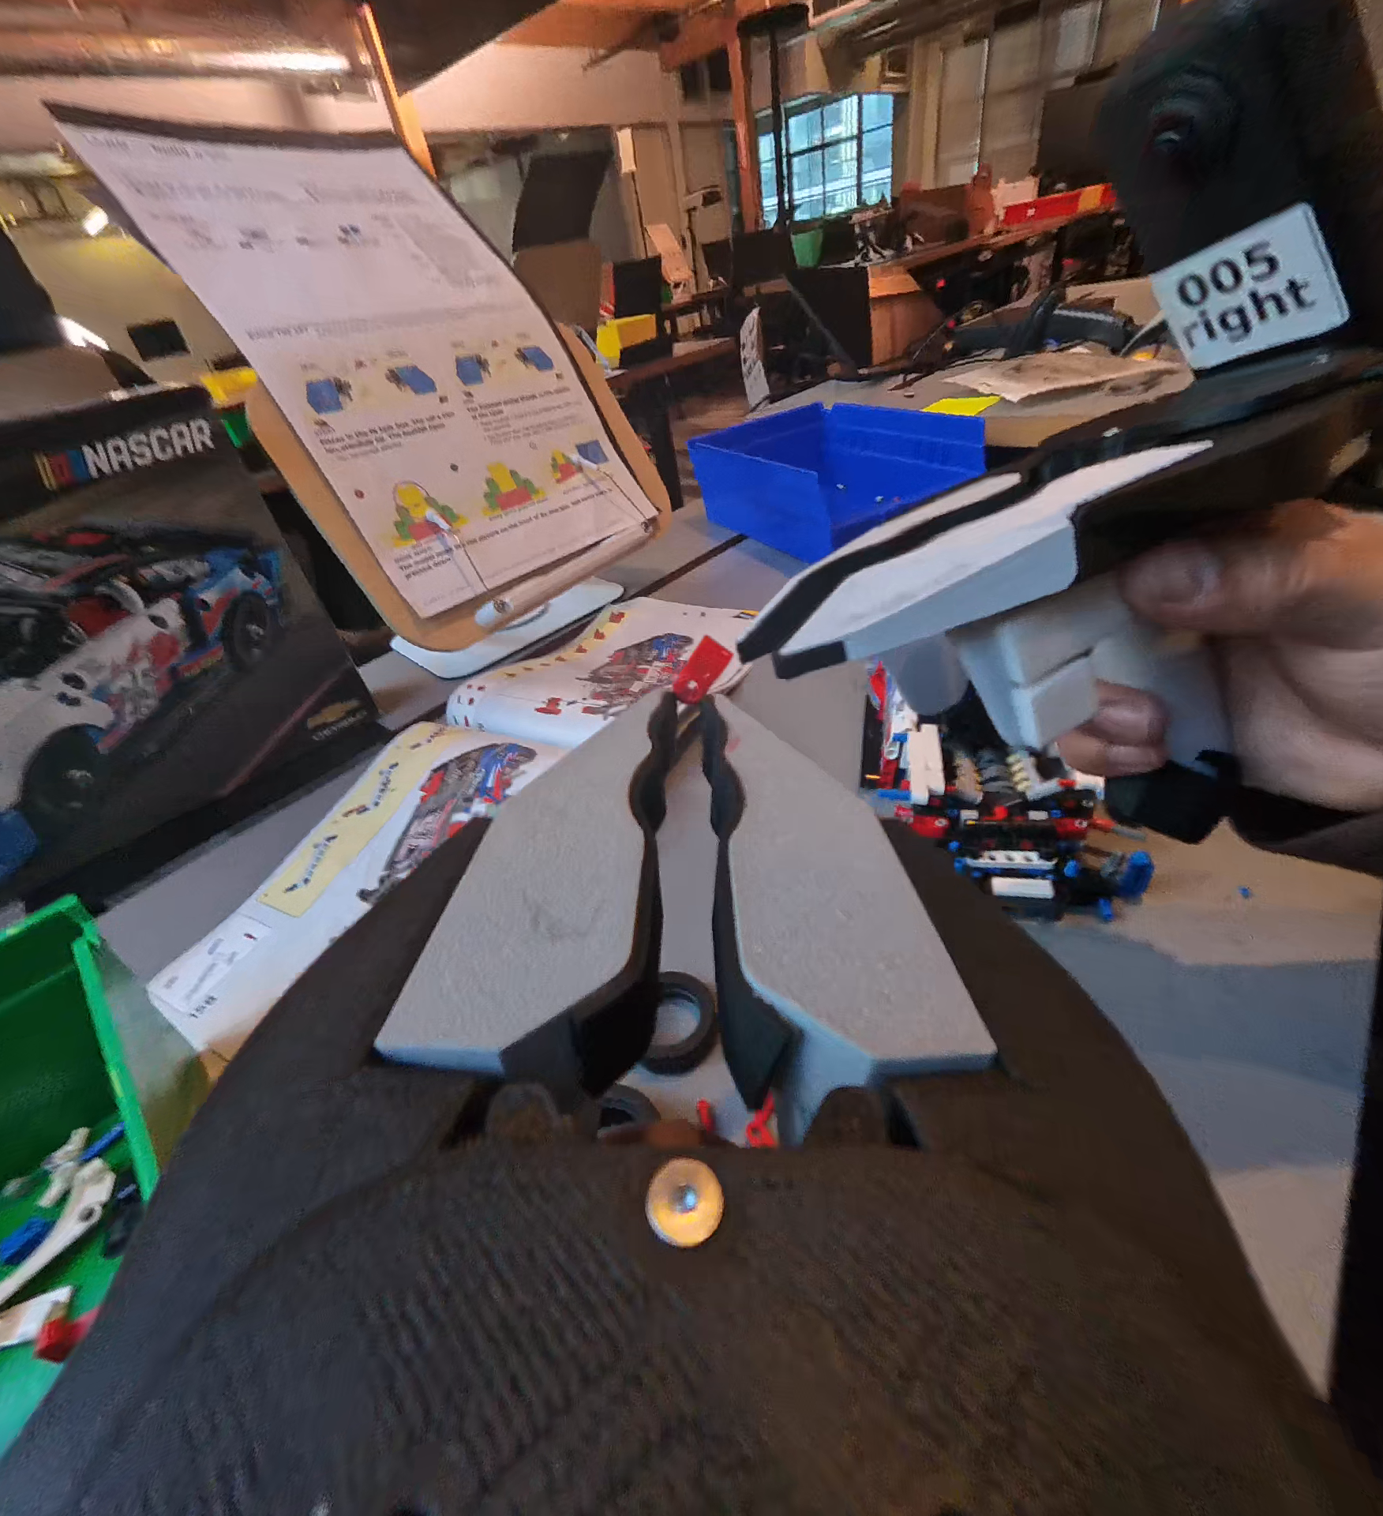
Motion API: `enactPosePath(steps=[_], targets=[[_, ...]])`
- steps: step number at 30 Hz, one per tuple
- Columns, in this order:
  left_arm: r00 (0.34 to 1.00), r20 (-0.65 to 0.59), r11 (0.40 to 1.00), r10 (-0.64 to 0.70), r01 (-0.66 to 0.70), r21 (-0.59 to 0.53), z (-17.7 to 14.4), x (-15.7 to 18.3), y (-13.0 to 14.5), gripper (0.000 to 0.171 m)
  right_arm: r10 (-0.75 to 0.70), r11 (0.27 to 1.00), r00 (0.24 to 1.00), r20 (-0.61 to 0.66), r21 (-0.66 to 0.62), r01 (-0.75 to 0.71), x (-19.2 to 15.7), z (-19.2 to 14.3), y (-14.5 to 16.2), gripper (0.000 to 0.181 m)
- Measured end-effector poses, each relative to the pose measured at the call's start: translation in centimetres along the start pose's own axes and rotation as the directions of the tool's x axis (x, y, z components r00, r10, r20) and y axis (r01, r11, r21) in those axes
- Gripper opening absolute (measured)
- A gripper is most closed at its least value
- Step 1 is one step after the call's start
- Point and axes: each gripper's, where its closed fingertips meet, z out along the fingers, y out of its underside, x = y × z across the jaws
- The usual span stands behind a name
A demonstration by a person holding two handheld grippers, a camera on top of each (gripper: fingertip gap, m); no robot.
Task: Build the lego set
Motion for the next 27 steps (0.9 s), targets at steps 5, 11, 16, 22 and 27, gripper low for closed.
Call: enactPosePath(steps=[5, 11, 16, 22, 27], targets=[[0.99, 0.023, 0.991, 0.136, -0.135, -0.024, -0.2, 1.3, 0.8, 0.002, -0.022, 0.999, 1.0, 0.014, -0.029, 0.022, -0.8, 0.3, 0.4, 0.021], [0.978, 0.047, 0.976, 0.204, -0.199, -0.092, -0.7, 2.1, 3.3, 0.002, -0.026, 0.993, 1.0, 0.0, -0.112, 0.026, -0.9, 0.6, 3.1, 0.008], [0.97, 0.027, 0.958, 0.243, -0.236, -0.162, -0.9, 2.7, 6.0, 0.003, -0.02, 0.988, 0.999, -0.043, -0.153, 0.013, -0.4, 0.8, 5.9, 0.007], [0.914, 0.026, 0.899, 0.405, -0.392, -0.197, -0.9, 3.3, 8.7, 0.002, 0.006, 0.974, 0.998, -0.062, -0.226, -0.02, 0.2, 1.1, 9.0, 0.008], [0.966, -0.043, 0.936, 0.255, -0.257, -0.242, -0.9, 3.7, 10.1, 0.001, -0.021, 0.968, 0.995, -0.098, -0.25, -0.004, 1.3, 1.1, 10.5, 0.008]])
